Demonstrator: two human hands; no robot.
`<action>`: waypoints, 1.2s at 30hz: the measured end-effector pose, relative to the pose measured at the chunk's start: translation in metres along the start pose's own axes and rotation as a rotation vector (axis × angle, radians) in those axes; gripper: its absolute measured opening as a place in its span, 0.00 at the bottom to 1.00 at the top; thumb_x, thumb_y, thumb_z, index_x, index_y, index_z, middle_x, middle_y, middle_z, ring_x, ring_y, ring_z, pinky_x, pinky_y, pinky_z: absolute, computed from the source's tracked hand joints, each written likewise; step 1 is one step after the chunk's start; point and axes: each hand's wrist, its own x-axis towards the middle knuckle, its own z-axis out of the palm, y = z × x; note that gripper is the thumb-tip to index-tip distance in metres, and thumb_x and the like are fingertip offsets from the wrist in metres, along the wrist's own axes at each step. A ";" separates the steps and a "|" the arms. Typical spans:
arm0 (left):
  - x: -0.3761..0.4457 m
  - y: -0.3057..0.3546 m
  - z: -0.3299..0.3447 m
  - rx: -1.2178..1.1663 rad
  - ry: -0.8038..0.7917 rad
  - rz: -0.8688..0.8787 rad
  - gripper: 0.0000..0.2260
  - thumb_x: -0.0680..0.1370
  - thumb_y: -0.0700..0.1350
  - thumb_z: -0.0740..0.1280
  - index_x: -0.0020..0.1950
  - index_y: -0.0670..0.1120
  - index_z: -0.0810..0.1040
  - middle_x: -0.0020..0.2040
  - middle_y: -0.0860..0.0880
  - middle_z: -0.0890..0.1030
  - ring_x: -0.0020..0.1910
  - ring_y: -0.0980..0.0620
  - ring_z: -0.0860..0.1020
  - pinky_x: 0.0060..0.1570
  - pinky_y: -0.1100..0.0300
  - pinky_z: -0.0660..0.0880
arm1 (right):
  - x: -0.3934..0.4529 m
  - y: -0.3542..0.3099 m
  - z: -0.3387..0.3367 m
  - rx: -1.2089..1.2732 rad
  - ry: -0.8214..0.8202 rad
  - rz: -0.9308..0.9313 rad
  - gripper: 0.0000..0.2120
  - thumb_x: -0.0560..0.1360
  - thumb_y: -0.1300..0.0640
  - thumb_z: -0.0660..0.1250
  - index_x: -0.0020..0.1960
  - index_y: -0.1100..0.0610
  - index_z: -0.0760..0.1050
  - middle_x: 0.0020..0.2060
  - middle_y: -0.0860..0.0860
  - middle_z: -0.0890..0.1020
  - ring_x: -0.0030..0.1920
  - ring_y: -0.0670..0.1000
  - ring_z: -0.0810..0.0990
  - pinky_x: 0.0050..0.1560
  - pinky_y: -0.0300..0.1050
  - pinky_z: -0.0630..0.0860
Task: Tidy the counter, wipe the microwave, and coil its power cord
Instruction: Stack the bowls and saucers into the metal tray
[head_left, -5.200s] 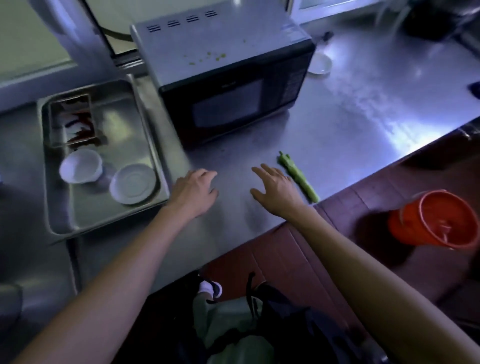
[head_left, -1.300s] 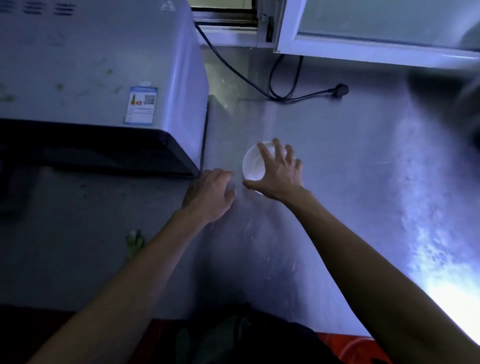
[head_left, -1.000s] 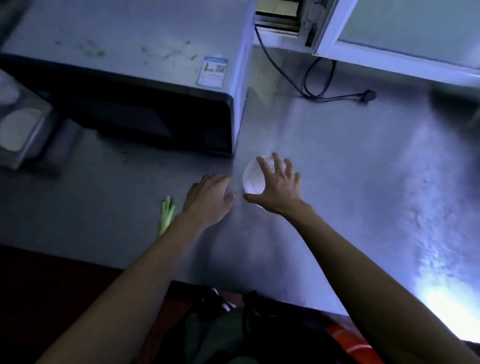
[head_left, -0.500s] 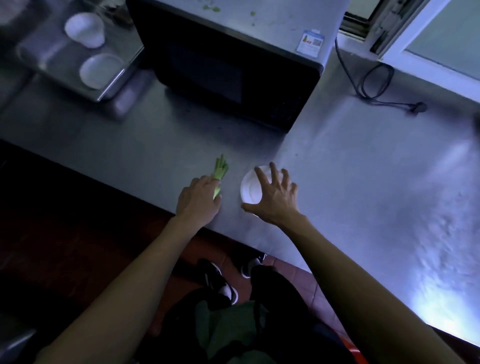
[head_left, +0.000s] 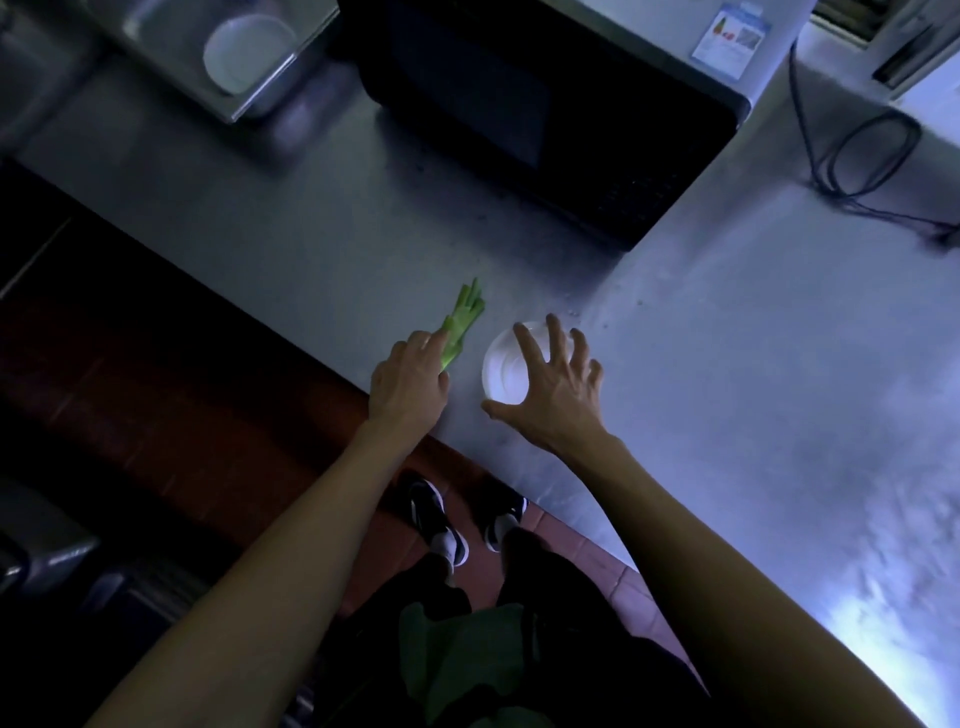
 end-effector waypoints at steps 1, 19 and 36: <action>0.001 0.002 0.002 0.004 0.007 -0.015 0.25 0.79 0.43 0.66 0.75 0.48 0.65 0.65 0.45 0.73 0.60 0.43 0.74 0.53 0.45 0.76 | 0.001 0.002 0.000 -0.002 -0.007 -0.016 0.52 0.63 0.26 0.69 0.79 0.45 0.52 0.79 0.55 0.50 0.76 0.66 0.51 0.68 0.69 0.60; -0.002 0.011 -0.001 -0.033 0.081 -0.155 0.22 0.77 0.41 0.65 0.72 0.47 0.69 0.57 0.44 0.76 0.52 0.42 0.76 0.42 0.49 0.74 | 0.031 0.020 -0.010 0.011 -0.051 -0.159 0.53 0.63 0.26 0.69 0.79 0.44 0.51 0.80 0.54 0.49 0.77 0.66 0.49 0.69 0.71 0.59; -0.026 -0.171 -0.082 -0.176 0.266 -0.231 0.23 0.76 0.43 0.68 0.71 0.51 0.70 0.57 0.48 0.77 0.54 0.44 0.78 0.48 0.47 0.77 | 0.064 -0.158 -0.012 -0.176 -0.033 -0.301 0.52 0.63 0.26 0.68 0.79 0.44 0.51 0.80 0.53 0.48 0.77 0.65 0.49 0.69 0.70 0.59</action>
